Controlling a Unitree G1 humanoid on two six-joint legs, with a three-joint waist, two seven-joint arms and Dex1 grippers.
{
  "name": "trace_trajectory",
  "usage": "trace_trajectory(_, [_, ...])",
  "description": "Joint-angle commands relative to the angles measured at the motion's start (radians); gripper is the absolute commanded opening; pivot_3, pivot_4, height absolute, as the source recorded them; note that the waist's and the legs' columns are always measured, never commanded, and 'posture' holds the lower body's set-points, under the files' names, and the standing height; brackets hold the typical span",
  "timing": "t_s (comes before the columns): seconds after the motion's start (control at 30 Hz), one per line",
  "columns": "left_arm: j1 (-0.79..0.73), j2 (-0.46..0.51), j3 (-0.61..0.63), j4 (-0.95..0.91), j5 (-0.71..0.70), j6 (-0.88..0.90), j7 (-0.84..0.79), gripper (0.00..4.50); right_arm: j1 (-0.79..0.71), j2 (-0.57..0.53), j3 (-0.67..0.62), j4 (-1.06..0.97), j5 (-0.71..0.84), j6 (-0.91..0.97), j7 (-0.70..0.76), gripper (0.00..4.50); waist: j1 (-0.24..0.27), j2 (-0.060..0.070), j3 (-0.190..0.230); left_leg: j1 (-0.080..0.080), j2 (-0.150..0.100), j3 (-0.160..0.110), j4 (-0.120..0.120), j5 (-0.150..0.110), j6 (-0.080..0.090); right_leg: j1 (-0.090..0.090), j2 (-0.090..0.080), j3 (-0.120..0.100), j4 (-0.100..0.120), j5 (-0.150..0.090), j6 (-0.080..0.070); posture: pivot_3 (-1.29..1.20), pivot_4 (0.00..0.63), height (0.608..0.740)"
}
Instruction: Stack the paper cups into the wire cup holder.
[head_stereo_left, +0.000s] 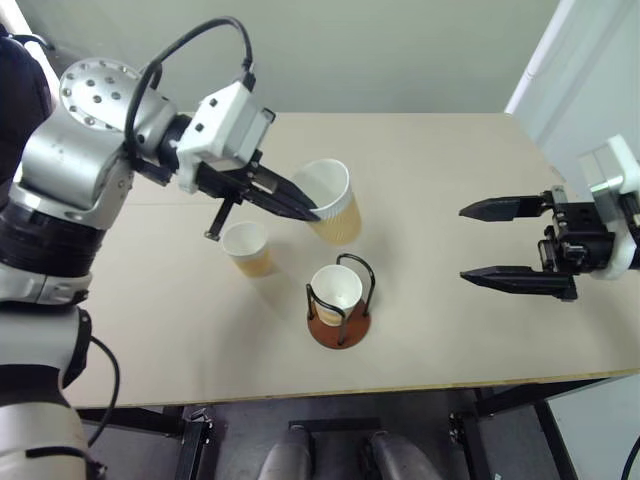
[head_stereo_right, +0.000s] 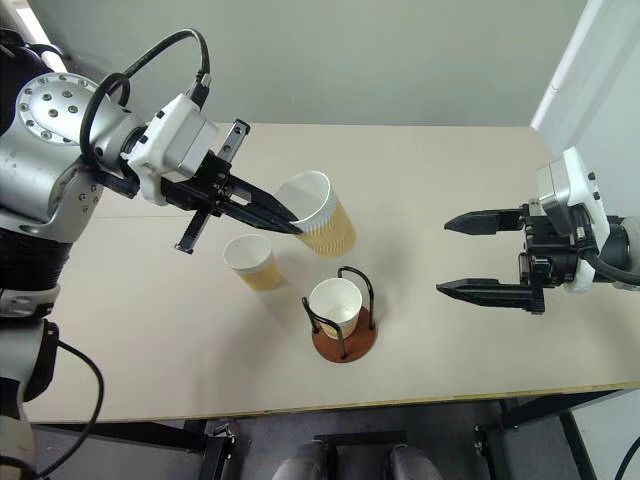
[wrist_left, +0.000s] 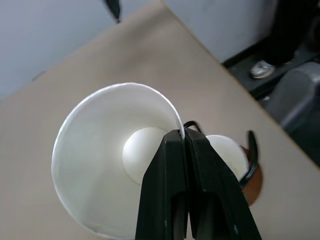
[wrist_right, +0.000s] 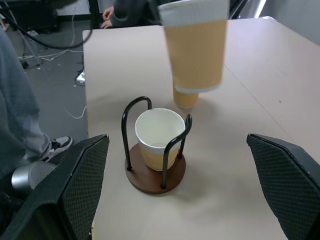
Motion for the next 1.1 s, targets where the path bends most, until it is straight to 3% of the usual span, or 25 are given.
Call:
trace_trajectory(0.03, [-0.037,0.018,-0.023,-0.016,-0.039,-0.037,-0.034,0.05,-0.002,-0.019,-0.046,-0.027,0.013,-0.009,-0.017,4.5,0.0,0.0,0.0,0.0,0.0,0.0,0.0,0.0,0.0,0.0,0.0,0.0,0.0,0.0,0.0,0.0,0.15,0.74])
trace_trajectory(0.6, [-0.013,-0.005,-0.139,-0.086,0.006,-0.077,-0.034,0.05,0.027,-0.038,-0.075,-0.048,0.036,-0.002,-0.04,4.5,0.003,0.001,0.0,0.0,-0.001,0.0,0.014,-0.004,0.007,0.007,-0.001,0.0,0.001,0.001,0.003,0.0,0.15,0.74])
trace_trajectory(0.7, [-0.019,-0.026,-0.138,-0.069,0.032,-0.075,-0.034,0.66,0.025,-0.039,-0.073,-0.047,0.038,-0.003,-0.048,4.5,0.004,0.001,0.0,0.0,-0.001,0.0,0.014,-0.004,0.007,0.007,-0.001,0.0,0.001,0.001,0.003,0.0,0.15,0.74])
trace_trajectory(1.0, [-0.021,-0.089,-0.119,-0.007,0.113,-0.115,-0.034,3.9,0.012,-0.04,-0.054,-0.043,0.043,-0.006,-0.063,4.5,0.005,0.001,0.0,-0.001,-0.001,0.0,0.014,-0.005,0.008,0.007,-0.001,0.0,0.0,0.001,0.004,0.0,0.15,0.74])
trace_trajectory(1.07, [-0.018,-0.099,-0.104,-0.001,0.118,-0.116,-0.034,4.48,0.014,-0.04,-0.053,-0.042,0.041,-0.007,-0.062,4.5,0.005,0.001,0.0,-0.001,-0.001,0.0,0.014,-0.005,0.008,0.007,-0.001,0.0,0.0,0.001,0.004,0.0,0.15,0.74])
trace_trajectory(1.1, [-0.016,-0.104,-0.095,0.003,0.124,-0.117,-0.034,4.48,0.015,-0.04,-0.053,-0.042,0.04,-0.008,-0.062,4.5,0.005,0.001,0.0,-0.001,-0.001,0.0,0.014,-0.005,0.008,0.007,-0.001,0.0,0.0,0.001,0.004,0.0,0.15,0.74])
